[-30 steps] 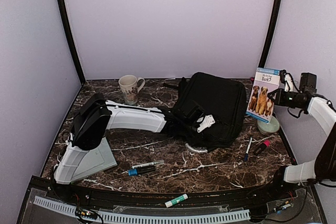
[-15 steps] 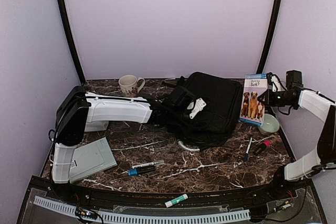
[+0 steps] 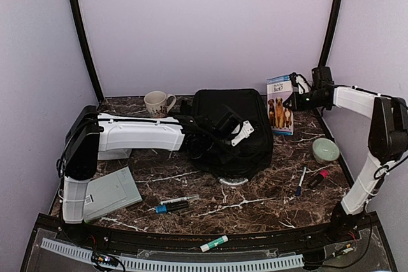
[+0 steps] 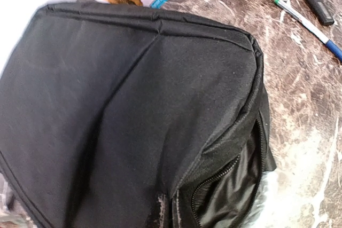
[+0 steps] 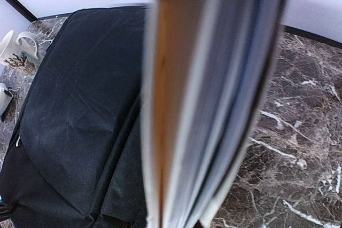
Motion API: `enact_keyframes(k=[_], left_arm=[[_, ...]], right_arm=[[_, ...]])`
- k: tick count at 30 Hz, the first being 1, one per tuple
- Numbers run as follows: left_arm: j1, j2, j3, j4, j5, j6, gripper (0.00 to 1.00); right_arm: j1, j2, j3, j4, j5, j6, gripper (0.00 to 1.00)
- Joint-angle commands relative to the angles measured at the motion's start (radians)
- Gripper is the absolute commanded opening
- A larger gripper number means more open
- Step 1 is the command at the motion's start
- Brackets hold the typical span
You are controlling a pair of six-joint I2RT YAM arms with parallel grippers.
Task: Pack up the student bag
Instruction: Place the book in the student bag.
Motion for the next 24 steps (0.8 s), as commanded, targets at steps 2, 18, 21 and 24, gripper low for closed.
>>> enact_keyframes(k=[2,18,21,24], left_arm=[[0.004,-0.091,0.054,0.016,-0.113,0.103,0.0],[0.122,-0.063,0.298,-0.075,0.037,0.147,0.0],[0.141,-0.063,0.314,-0.068,0.07,0.132,0.0],[0.147,-0.059,0.324,-0.059,0.088,0.118,0.0]], right_arm=[[0.006,-0.081,0.077,-0.028,0.027,0.028,0.0],[-0.056,-0.509,-0.014,-0.492,-0.27,-0.124,0.0],[-0.053,-0.486,-0.041,-0.553,-0.468,-0.156,0.0],[-0.04,-0.473,-0.074,-0.553,-0.476,-0.16,0.0]])
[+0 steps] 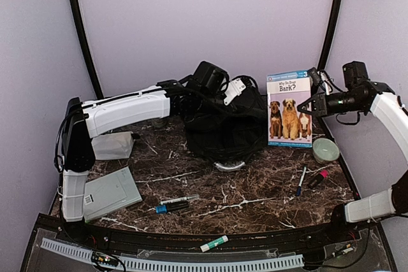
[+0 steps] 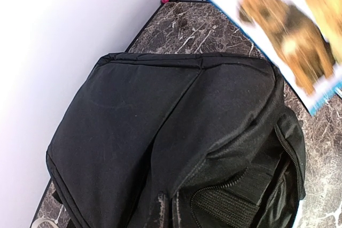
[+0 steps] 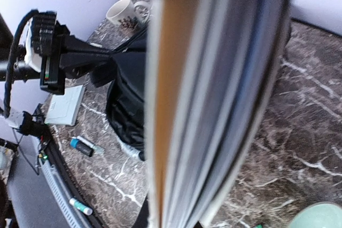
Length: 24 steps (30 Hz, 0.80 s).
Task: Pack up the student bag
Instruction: Place the book in the student bag.
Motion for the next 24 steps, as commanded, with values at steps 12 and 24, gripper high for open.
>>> enact_keyframes(k=[12,24], left_arm=[[0.012,-0.027,0.05,0.112,0.055,-0.144,0.0],[0.011,-0.033,0.078,0.115,0.143,-0.237,0.0]], right_arm=[[0.258,0.065,-0.205,-0.098,-0.395,-0.112,0.0],[0.396,0.23,-0.345,0.272,-0.398,0.1,0.0]])
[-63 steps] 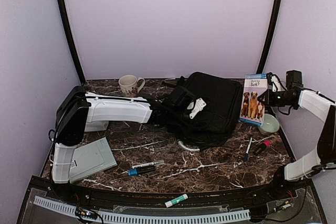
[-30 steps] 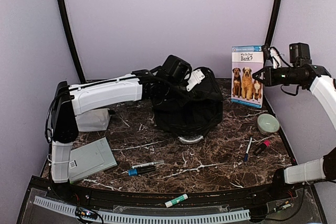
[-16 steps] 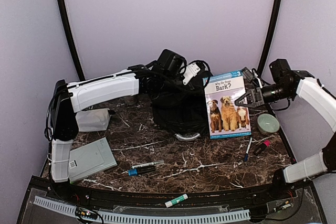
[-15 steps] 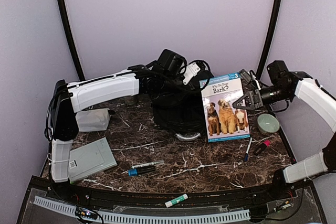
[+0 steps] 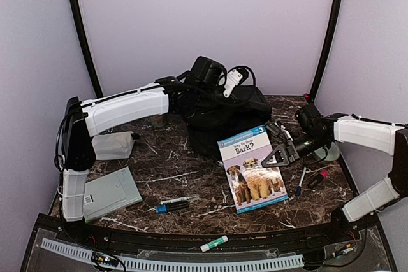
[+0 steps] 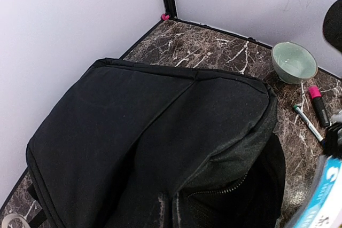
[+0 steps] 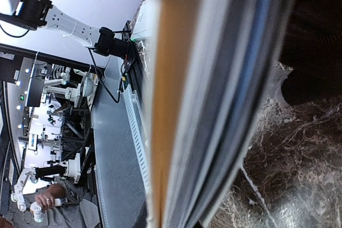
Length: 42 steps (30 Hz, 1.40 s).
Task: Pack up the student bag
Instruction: Place the book in the student bag.
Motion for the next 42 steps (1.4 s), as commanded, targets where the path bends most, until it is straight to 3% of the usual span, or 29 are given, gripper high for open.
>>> enact_keyframes(k=[1,6,15,23,28,39,42], left_arm=[[-0.005,-0.037,0.047,0.084,0.05,-0.057,0.0],[-0.009,-0.037,0.039,0.082,0.065,-0.072,0.0],[-0.024,-0.047,0.04,0.063,0.055,-0.071,0.0],[-0.047,-0.066,0.021,0.041,0.03,-0.055,0.0],[-0.062,-0.069,0.007,0.043,0.015,-0.028,0.0],[-0.066,-0.068,-0.017,0.054,0.028,-0.023,0.0],[-0.067,-0.07,-0.016,0.043,0.031,-0.018,0.0]], right_arm=[[0.064,0.136,0.088,0.104,-0.043,0.022,0.0],[0.123,0.311,0.218,0.044,-0.079,-0.003,0.0],[0.115,0.437,0.24,0.126,-0.126,0.113,0.0],[0.054,0.399,0.117,0.583,-0.095,0.538,0.0],[0.047,0.449,0.144,0.607,-0.066,0.572,0.0],[-0.009,0.475,0.058,1.007,0.004,0.873,0.0],[-0.016,0.495,0.056,1.039,0.051,0.893,0.0]])
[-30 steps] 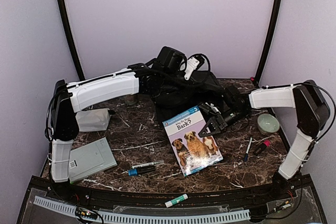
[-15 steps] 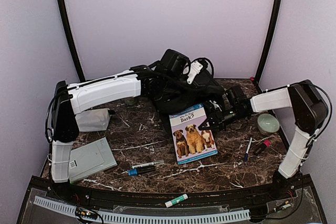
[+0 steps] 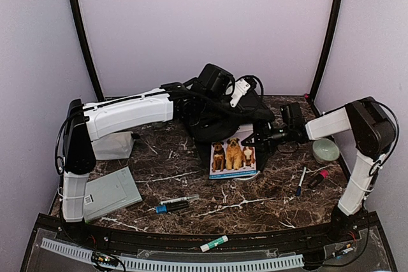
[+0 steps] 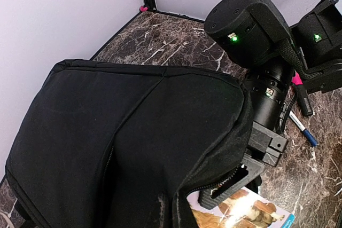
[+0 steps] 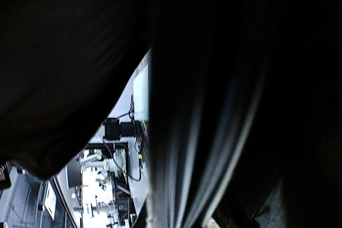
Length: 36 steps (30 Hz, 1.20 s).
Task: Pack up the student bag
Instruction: Place the book in the student bag.
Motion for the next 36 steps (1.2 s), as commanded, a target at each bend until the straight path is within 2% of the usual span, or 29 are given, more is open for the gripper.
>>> enact_keyframes(k=[1,4,8,13,16,23,27,33,36], left_arm=[[-0.007,-0.07,0.0,0.066,0.026,0.017,0.0],[-0.007,-0.07,-0.003,0.06,0.021,0.018,0.0],[-0.007,-0.078,-0.017,0.066,0.018,0.01,0.0],[-0.007,-0.095,-0.052,0.087,0.015,0.011,0.0],[-0.007,-0.104,-0.082,0.109,-0.004,0.015,0.0],[-0.004,-0.112,-0.118,0.137,-0.035,0.014,0.0],[-0.004,-0.125,-0.148,0.165,-0.039,0.01,0.0],[-0.002,-0.133,-0.166,0.186,-0.038,0.006,0.0],[0.004,-0.132,-0.174,0.202,-0.026,-0.007,0.0]], right_arm=[[-0.013,0.039,-0.013,0.196,0.062,0.114,0.0],[-0.017,0.054,-0.015,0.22,0.101,0.109,0.01],[-0.021,0.044,-0.019,0.195,0.153,0.07,0.14],[-0.022,-0.025,0.008,0.005,0.243,-0.081,0.4],[-0.022,-0.105,0.01,-0.118,0.297,-0.196,0.49],[-0.016,-0.282,0.044,-0.464,0.518,-0.535,0.56],[0.009,-0.296,0.051,-0.619,0.675,-0.739,0.59],[0.01,-0.438,-0.039,-0.661,0.669,-0.89,0.58],[0.02,-0.489,-0.052,-0.707,0.605,-0.992,0.59]])
